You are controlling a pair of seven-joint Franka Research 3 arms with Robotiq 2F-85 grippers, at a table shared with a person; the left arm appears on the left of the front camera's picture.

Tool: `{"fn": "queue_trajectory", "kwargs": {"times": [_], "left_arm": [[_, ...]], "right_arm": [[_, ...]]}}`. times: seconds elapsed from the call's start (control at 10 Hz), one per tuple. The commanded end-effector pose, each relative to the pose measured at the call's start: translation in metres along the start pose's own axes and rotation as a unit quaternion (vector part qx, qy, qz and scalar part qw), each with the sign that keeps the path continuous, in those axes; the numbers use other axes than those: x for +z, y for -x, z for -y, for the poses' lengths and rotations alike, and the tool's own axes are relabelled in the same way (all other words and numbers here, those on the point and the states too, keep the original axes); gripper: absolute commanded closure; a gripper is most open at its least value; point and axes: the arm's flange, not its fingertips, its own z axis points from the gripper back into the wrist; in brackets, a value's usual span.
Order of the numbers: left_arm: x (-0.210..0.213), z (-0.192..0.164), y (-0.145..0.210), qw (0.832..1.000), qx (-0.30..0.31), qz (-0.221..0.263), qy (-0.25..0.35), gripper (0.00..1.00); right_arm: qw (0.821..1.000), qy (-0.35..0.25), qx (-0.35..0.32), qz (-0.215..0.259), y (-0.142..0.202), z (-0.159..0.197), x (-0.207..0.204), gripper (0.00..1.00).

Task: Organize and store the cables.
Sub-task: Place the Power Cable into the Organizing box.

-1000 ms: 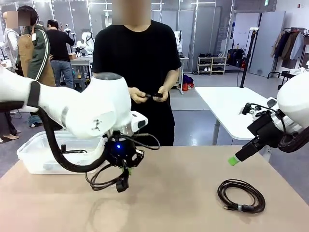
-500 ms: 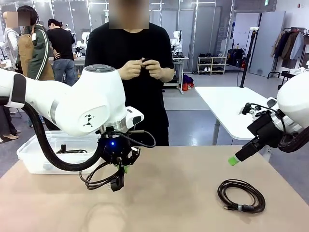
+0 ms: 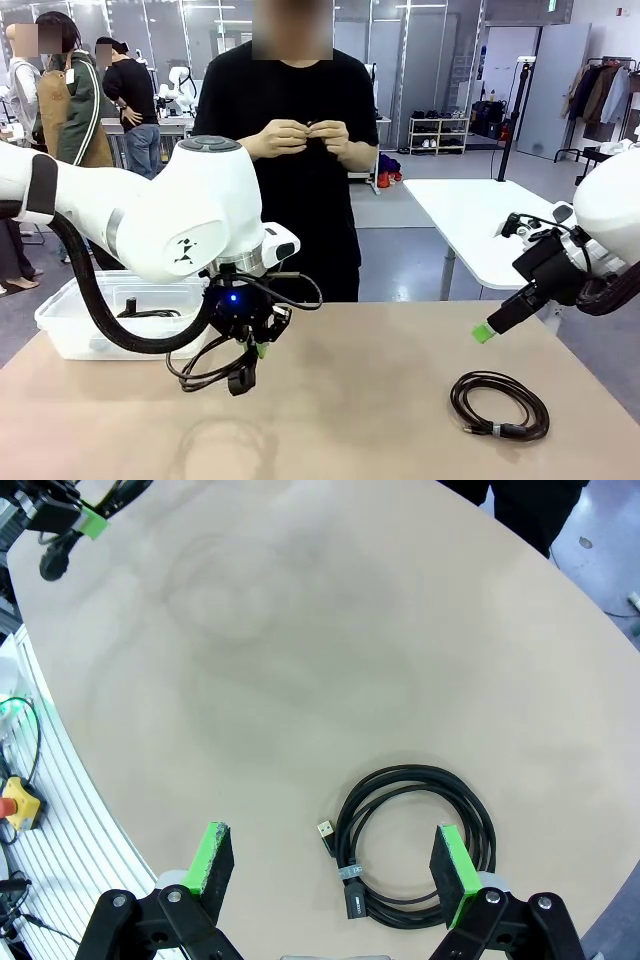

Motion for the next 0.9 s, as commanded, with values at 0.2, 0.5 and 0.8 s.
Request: {"fn": "queue_trajectory", "kwargs": {"times": [0.2,0.5,0.8], "left_arm": [[0.076,-0.088,-0.023,0.996,-0.086,0.023,0.019,0.83],[0.084,-0.175,-0.080,0.997,-0.030,0.075,-0.018,0.83],[0.042,-0.237,-0.134,0.999,0.038,0.033,-0.010,0.83]], "right_arm": [[1.000,0.001,-0.004,0.008,-0.003,0.000,-0.001,0.00],[1.000,0.001,-0.004,0.008,-0.003,0.000,-0.001,0.00],[1.000,0.001,-0.004,0.008,-0.003,0.000,-0.001,0.00]]}}
